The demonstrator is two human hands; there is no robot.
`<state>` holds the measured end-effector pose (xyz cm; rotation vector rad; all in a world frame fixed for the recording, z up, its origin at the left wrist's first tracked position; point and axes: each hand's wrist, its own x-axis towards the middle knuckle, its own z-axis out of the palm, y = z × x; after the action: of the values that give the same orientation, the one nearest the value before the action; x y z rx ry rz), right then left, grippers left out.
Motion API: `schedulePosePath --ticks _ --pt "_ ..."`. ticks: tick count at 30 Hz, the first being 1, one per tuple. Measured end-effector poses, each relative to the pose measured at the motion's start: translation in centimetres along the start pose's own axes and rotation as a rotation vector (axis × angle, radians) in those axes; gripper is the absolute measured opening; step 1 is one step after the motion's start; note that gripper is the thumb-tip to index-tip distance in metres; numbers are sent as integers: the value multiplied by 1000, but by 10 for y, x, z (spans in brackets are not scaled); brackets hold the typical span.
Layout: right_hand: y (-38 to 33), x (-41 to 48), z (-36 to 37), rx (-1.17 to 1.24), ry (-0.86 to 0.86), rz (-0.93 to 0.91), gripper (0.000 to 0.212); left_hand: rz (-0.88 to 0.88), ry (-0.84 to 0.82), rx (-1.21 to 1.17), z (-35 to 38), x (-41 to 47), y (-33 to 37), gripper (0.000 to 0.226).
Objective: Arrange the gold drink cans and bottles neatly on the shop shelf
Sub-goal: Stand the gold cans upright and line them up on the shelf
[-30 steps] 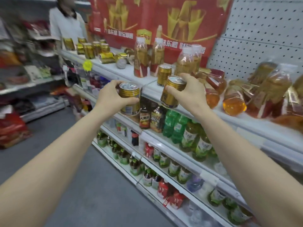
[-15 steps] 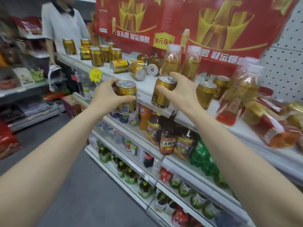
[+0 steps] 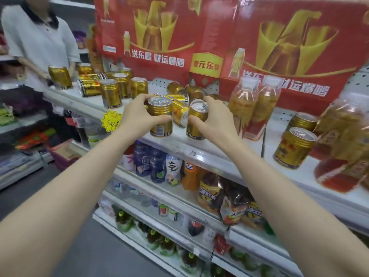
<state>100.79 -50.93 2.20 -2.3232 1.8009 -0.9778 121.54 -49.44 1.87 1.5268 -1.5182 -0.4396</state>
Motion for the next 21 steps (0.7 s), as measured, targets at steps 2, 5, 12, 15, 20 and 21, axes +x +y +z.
schedulePosePath --ticks 2,5,12,15,20,21 --pt "-4 10 13 -65 -24 60 53 16 -49 -10 2 18 -8 78" --pt "-9 22 27 -102 -39 151 48 37 -113 -20 4 40 -18 73" --pt "-23 46 38 -243 -57 283 48 108 -223 5 13 78 -33 76" --pt "-20 59 39 -303 -66 313 48 147 -260 18 18 85 -38 82" --pt "-13 74 41 -415 -80 311 46 204 -320 27 19 95 -45 79" --pt "-12 74 42 -429 -76 306 46 215 -332 42 19 97 -46 80"
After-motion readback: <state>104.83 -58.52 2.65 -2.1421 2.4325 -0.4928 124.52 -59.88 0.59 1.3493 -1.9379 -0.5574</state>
